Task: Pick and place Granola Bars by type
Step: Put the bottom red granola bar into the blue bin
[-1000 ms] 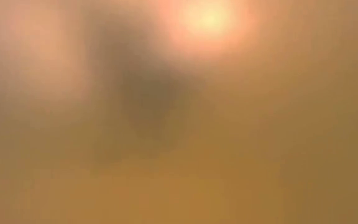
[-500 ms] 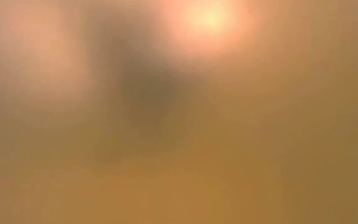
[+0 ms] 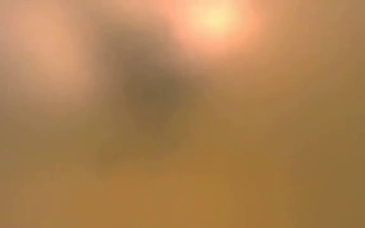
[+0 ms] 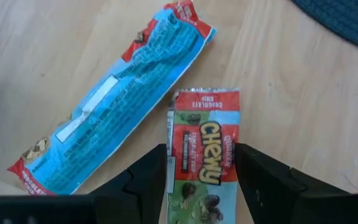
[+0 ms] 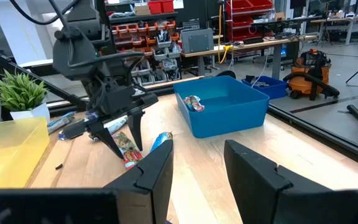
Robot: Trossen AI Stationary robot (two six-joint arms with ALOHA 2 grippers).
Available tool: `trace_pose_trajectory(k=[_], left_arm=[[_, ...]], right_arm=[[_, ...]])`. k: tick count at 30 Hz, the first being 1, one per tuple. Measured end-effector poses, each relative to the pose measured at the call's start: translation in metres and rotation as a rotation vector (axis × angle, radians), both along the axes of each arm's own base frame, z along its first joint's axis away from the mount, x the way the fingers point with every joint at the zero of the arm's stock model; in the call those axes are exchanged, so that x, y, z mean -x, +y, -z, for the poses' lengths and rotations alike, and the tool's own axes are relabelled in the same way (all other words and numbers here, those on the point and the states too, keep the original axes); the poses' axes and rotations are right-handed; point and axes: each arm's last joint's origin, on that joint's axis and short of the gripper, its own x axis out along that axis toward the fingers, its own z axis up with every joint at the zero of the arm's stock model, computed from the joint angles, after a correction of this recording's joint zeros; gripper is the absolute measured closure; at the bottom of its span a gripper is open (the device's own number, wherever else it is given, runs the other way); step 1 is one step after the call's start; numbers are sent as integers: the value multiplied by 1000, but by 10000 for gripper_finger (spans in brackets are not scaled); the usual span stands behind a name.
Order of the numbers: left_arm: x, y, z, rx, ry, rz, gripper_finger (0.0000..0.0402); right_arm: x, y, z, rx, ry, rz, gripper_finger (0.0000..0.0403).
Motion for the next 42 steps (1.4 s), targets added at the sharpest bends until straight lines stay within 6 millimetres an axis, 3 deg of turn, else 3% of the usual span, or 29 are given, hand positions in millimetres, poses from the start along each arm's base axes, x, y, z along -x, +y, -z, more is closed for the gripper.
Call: trace_pose_trajectory(k=[15, 19, 29, 35, 42], left_arm=[[-3, -1, 14, 23, 31, 6, 210], [-2, -2, 11, 29, 21, 16, 231], [0, -5, -5, 62, -6, 135, 391], [4, -7, -23, 13, -50, 183, 397], [15, -9, -63, -128, -136, 273, 397]], right_arm=[[0, 0, 0, 0, 0, 0, 268], [0, 0, 0, 0, 0, 0, 268], [0, 0, 0, 0, 0, 0, 267], [0, 0, 0, 0, 0, 0, 268], [0, 0, 0, 0, 1, 0, 268]])
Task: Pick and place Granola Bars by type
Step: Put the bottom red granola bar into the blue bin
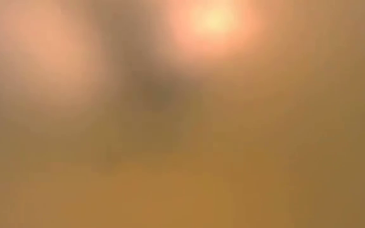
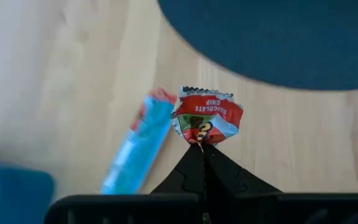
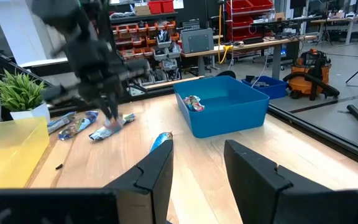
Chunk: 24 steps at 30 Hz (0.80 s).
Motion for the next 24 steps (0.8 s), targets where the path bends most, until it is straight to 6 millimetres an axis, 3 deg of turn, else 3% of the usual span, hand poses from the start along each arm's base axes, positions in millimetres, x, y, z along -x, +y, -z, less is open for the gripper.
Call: trace_pose_trajectory(k=[7, 15, 24], left_arm=[[14, 6, -37, -97, -101, 98, 397], [43, 37, -63, -172, -239, 94, 399], [99, 88, -52, -147, -571, 74, 399]], right_arm=[[0, 0, 0, 0, -1, 0, 267], [0, 0, 0, 0, -1, 0, 267], [-1, 0, 1, -2, 8, 0, 268]])
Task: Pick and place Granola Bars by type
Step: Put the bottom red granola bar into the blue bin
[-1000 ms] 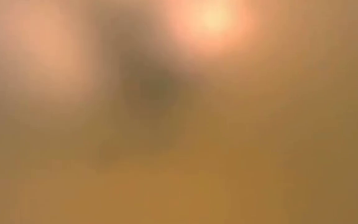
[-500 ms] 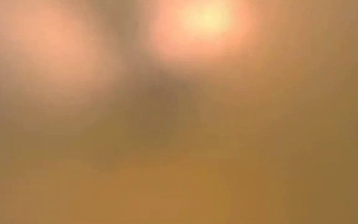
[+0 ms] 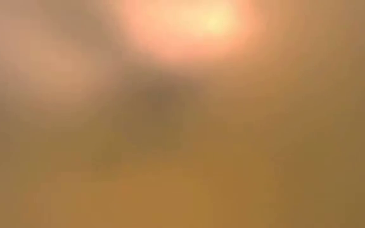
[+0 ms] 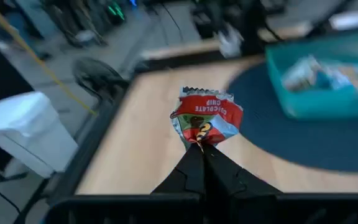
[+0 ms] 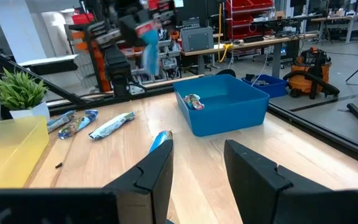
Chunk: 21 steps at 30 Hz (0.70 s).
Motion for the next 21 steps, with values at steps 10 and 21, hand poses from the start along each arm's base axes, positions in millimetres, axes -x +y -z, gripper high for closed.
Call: trace_pose_trajectory(k=[10, 21], left_arm=[[50, 38, -9, 103, -306, -222, 400], [77, 75, 2, 330, -278, -769, 399]], right_arm=[[0, 0, 1, -2, 8, 0, 268], [0, 0, 1, -2, 8, 0, 268]])
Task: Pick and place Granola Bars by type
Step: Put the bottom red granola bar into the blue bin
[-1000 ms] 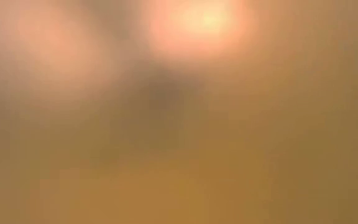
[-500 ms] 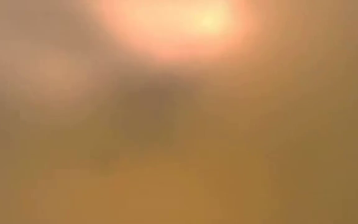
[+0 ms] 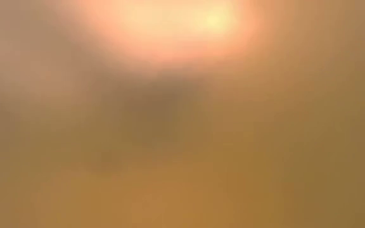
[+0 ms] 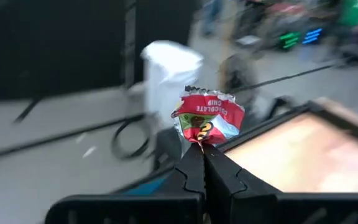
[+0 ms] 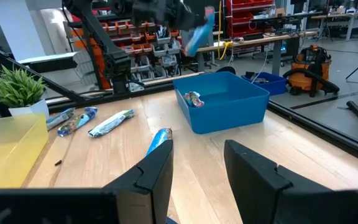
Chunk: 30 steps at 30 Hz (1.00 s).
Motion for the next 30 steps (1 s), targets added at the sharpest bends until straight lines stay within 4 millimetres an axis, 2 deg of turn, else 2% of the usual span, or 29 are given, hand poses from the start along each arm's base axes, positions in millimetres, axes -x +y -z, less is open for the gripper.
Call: trace_pose_trajectory(k=[6, 18, 30], left_arm=[[4, 3, 21, 156, 106, -123, 397], [-21, 5, 59, 278, 235, -120, 397], [-22, 7, 65, 291, 250, -188, 386]], right_arm=[[0, 0, 0, 0, 0, 0, 268], [0, 0, 0, 0, 0, 0, 268], [0, 0, 0, 0, 0, 0, 268]])
